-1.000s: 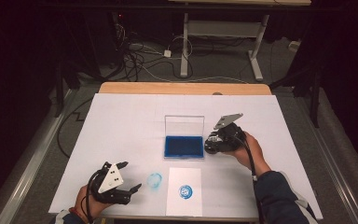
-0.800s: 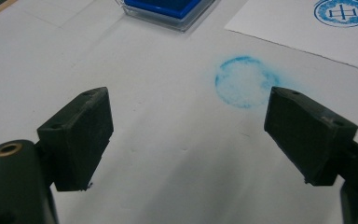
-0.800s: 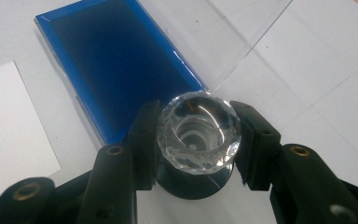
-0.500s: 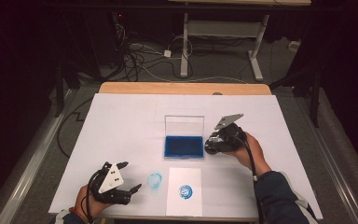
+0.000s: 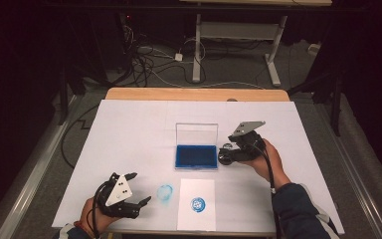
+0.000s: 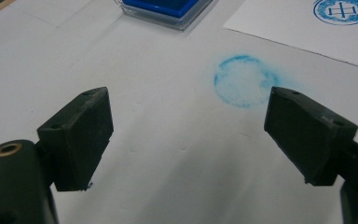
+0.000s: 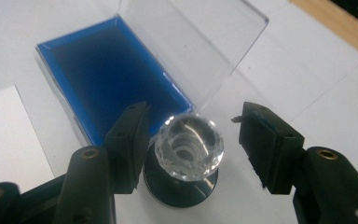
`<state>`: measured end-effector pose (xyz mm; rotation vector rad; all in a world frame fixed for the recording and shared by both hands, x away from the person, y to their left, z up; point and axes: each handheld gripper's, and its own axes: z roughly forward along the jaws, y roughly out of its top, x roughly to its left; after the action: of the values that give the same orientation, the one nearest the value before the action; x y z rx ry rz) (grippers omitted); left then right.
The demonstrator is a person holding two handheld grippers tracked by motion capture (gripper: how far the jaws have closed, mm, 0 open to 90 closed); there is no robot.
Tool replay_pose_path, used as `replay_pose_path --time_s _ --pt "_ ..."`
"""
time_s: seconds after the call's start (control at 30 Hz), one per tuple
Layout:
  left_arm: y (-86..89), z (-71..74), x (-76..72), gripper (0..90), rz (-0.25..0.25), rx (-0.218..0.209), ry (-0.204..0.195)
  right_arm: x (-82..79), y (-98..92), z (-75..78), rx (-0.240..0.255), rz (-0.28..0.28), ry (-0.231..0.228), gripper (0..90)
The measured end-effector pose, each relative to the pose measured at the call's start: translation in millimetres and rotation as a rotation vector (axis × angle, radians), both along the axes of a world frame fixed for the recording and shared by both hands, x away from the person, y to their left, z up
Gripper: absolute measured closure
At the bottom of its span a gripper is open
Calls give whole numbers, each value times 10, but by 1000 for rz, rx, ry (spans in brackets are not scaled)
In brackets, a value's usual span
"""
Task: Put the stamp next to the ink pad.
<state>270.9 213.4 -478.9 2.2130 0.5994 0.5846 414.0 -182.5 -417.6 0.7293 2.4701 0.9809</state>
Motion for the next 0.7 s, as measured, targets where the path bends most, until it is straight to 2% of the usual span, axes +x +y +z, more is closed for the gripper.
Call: replay_pose_path --time_s 0.3,0.37,0.7 --pt "0 1 2 148 0 -1 0 -56 -24 79 59 -13 -71 337" --pt "-2 0 2 148 -1 1 1 -69 -21 93 57 -25 -93 307" --pt "-4 3 0 148 -3 0 0 -97 -27 122 78 -43 -129 176"
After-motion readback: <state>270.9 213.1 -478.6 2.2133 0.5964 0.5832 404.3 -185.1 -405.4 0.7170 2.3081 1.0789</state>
